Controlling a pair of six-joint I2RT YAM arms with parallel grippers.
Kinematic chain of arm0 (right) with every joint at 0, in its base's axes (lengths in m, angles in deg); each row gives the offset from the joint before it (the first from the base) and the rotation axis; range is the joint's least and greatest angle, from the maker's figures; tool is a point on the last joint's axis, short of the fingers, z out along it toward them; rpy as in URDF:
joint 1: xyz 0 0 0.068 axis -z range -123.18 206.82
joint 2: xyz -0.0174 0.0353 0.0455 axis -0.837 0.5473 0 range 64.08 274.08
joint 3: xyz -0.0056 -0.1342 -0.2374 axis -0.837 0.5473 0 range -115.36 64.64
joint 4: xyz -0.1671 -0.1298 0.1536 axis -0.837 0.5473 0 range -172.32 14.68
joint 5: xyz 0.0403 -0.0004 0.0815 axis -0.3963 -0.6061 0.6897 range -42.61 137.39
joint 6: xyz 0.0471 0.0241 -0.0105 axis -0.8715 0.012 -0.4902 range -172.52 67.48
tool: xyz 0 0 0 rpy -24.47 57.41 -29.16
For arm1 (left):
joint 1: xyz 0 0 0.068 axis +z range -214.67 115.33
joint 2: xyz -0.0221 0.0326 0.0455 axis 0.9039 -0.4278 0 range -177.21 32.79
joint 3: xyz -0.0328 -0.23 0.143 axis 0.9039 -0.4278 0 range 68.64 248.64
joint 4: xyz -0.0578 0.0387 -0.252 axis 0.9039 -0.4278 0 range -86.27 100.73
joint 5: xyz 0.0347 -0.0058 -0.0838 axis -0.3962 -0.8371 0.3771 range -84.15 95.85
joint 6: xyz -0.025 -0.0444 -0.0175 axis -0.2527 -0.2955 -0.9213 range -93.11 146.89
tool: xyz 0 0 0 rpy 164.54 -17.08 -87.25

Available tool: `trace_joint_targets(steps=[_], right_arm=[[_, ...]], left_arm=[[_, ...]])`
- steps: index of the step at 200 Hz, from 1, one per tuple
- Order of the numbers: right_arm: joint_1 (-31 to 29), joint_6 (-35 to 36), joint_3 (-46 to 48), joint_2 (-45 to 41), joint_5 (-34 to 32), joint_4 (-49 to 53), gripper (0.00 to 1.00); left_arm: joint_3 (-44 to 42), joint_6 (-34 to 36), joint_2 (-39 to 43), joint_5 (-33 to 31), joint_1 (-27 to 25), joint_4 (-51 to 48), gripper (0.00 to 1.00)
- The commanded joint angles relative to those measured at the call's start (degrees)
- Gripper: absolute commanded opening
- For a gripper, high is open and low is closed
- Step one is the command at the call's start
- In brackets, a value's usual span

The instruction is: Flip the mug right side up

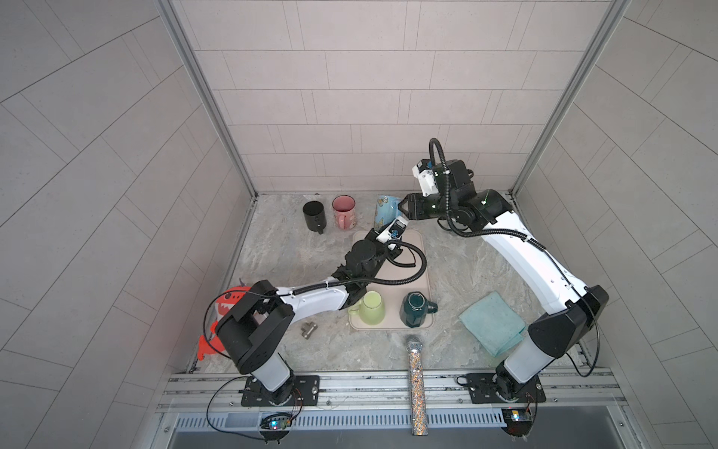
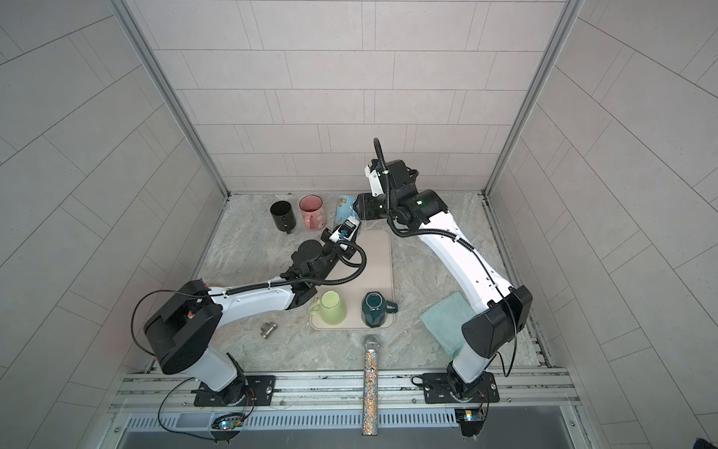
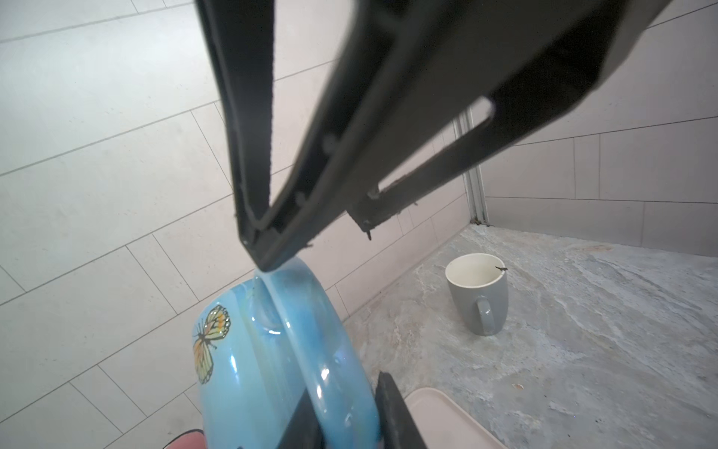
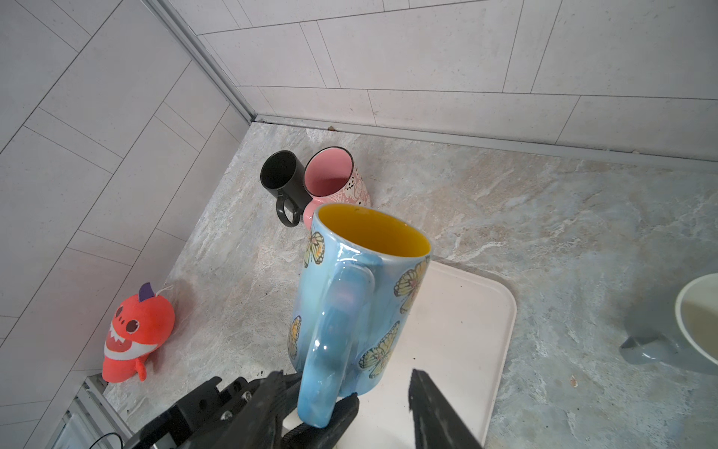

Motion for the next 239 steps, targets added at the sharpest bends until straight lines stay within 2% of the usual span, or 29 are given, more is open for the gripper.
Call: trace_joint_targets(steps=[1,46,124,181,239], right_arm=[[-0.44,-0.93,-0.71,1.44,0.31,0.39,0.53],[-0.53,-1.49,-0.56,2.42,1.31,-1.6,0.53],[-0.46,-2.36,1.3,2.74,3.32,-3.9,0.5],[-0.39,-2.64,1.4,3.09,1.55,-3.22,0.45],[-0.34,-3.92,1.24,3.57,2.12,-4.1,0.45]], left_arm=[[1.54,5.87,0.18,-3.73,-1.04,14.55,0.0],[1.57,10.3,-2.07,-5.43,-3.03,19.39,0.0],[2.47,15.07,-2.95,-7.18,-4.84,20.15,0.0],[3.39,18.62,-3.06,-8.31,-5.54,20.41,0.0],[3.63,22.57,-2.52,-9.19,-7.08,20.5,0.0]])
